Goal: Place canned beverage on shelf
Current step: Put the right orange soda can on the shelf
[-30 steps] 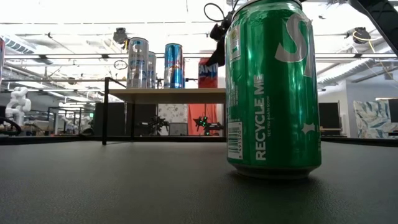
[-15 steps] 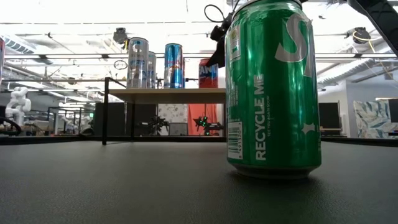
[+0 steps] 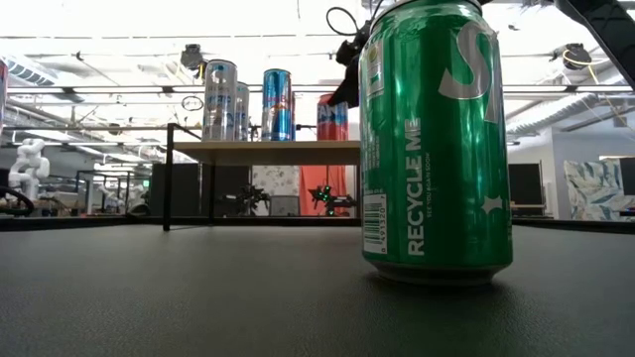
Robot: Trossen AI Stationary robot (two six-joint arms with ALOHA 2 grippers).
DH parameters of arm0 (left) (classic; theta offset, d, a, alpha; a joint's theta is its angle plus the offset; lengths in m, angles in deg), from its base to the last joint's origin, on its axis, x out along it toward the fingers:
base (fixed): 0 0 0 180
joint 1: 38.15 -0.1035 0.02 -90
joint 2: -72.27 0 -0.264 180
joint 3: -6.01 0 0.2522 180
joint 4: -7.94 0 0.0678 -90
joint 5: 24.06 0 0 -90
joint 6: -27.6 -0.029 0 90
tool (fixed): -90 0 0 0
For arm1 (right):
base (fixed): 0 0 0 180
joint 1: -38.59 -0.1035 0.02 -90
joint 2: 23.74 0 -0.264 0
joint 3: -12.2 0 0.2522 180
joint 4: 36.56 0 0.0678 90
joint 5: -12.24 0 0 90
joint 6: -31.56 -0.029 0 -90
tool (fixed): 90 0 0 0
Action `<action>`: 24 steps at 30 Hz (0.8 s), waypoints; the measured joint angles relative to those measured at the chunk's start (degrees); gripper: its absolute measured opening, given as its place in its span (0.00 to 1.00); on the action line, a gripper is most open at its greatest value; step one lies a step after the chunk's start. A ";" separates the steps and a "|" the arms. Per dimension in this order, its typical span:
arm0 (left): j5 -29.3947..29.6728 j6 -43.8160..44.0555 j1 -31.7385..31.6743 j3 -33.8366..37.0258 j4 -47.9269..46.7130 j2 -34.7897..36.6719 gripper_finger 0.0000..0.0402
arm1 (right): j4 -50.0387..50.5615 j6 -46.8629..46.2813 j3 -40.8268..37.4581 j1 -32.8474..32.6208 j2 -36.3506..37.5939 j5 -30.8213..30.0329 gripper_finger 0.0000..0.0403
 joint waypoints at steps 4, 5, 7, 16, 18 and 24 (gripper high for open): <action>0.00 0.89 0.00 0.00 -0.02 0.00 0.89 | -0.19 -0.05 0.00 0.00 0.00 0.02 0.80; -0.01 1.15 0.00 0.00 0.00 0.00 0.89 | -0.31 -0.06 0.00 0.00 0.01 0.00 0.81; 0.00 1.23 0.00 0.00 -0.01 0.00 0.89 | -0.76 -0.70 0.00 0.00 0.04 -0.07 0.83; 0.00 1.33 0.00 0.00 -0.02 0.00 0.89 | -2.32 -2.19 0.00 0.00 0.23 -0.20 0.86; 0.00 1.33 0.00 0.00 -0.02 0.00 0.89 | -2.30 -2.85 0.00 0.00 0.77 -0.20 0.86; 0.00 1.31 0.00 0.00 -0.02 0.00 0.89 | -2.54 -3.14 0.00 0.07 3.05 -1.34 0.86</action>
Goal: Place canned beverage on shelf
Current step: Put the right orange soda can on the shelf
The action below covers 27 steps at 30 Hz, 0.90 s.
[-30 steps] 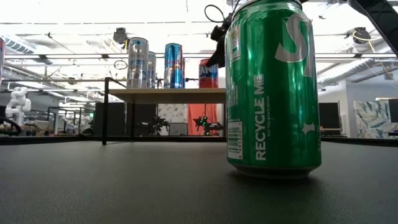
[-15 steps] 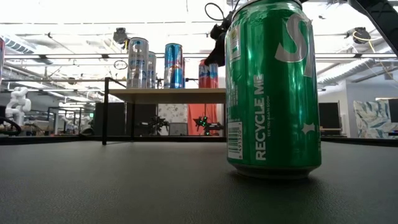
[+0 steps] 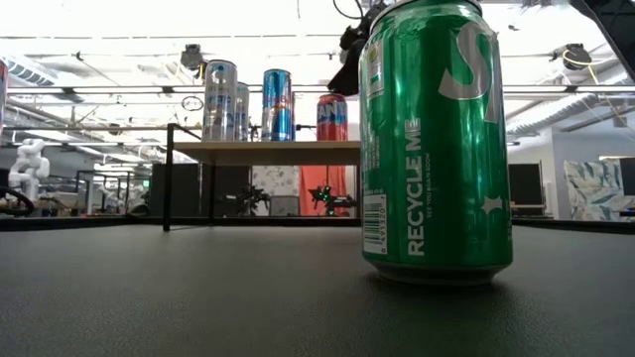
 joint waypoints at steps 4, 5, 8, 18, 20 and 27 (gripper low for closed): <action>0.00 0.00 0.00 0.00 0.00 0.00 0.89 | 0.17 -1.92 0.00 0.02 2.35 -3.21 0.86; 0.00 0.00 0.00 0.00 0.00 0.00 0.89 | 0.14 -2.80 0.00 0.02 3.23 -4.35 0.86; 0.00 -0.02 0.00 0.00 -0.01 0.00 0.89 | 0.65 -7.22 0.00 0.03 5.98 -7.88 0.86; 0.11 -1.66 -0.19 0.00 -0.04 0.00 0.89 | 14.25 -20.05 -0.47 -1.90 13.28 -1.64 0.80; 0.12 -2.00 -0.53 0.00 -0.07 0.00 0.89 | 15.01 -20.36 -2.00 -2.80 13.28 -1.51 0.75; 0.27 -2.05 -1.27 0.00 -0.04 0.00 0.89 | 8.73 -25.65 -15.29 -6.37 13.15 -1.67 0.55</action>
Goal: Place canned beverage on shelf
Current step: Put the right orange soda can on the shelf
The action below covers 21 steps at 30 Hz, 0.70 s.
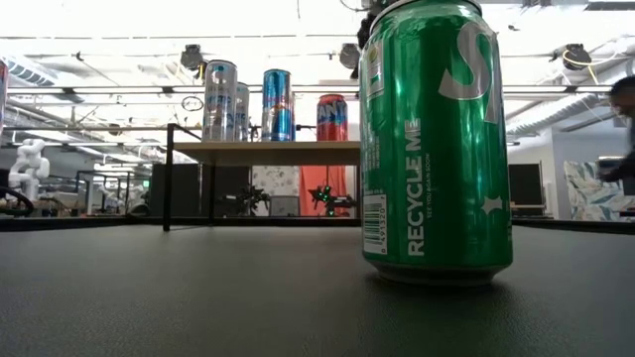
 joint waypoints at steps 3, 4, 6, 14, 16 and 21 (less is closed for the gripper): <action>0.08 0.09 0.00 0.00 0.00 0.00 0.89 | -5.93 -1.94 -4.89 -0.74 0.00 -0.03 0.46; 0.08 0.10 0.00 0.00 0.00 0.00 0.89 | -8.06 -2.37 -6.17 -0.89 0.00 -0.14 0.43; 0.10 0.07 0.02 0.00 0.00 0.00 0.89 | -11.25 -2.78 -8.12 -0.85 0.02 -0.27 0.38; 0.19 0.11 0.04 0.00 0.04 0.00 0.89 | -18.70 -0.57 -11.11 -0.85 -0.16 -4.87 0.21; 0.19 0.11 0.04 0.00 0.04 0.00 0.89 | -19.06 0.48 -11.09 -0.85 -0.32 -4.88 0.18; 0.21 0.13 0.04 0.00 0.04 0.00 0.89 | -19.08 4.33 -11.11 -0.56 -1.36 -7.61 0.10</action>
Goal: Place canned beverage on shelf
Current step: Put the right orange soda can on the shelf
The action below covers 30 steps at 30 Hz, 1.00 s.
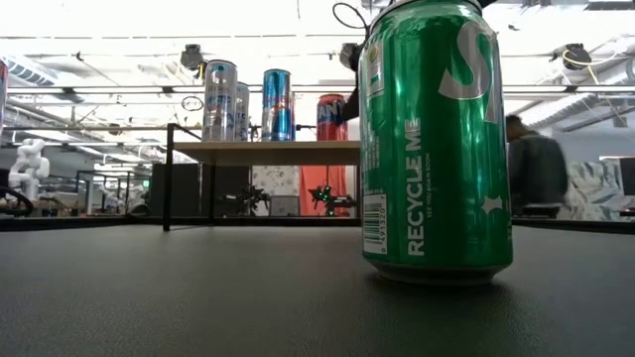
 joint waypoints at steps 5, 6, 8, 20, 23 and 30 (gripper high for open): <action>0.00 0.02 0.00 0.00 0.01 0.00 0.89 | 0.15 0.78 0.00 1.04 -1.53 0.02 0.04; 0.00 0.02 0.00 0.00 0.01 0.00 0.89 | 0.10 0.77 0.01 1.19 -1.74 0.02 0.03; 0.00 0.11 0.00 0.00 0.00 0.00 0.89 | -0.14 0.74 0.00 1.36 -1.90 0.02 0.02; 0.00 0.15 0.00 0.00 0.00 0.00 0.89 | -3.61 1.13 0.02 1.61 -1.88 -0.13 0.00; 0.00 0.00 0.00 0.00 0.01 0.00 0.89 | -3.66 1.20 0.02 1.67 -1.88 -0.21 0.00; 0.00 0.00 0.00 0.00 0.00 0.00 0.89 | -3.72 2.51 0.02 1.70 -1.88 -3.00 0.00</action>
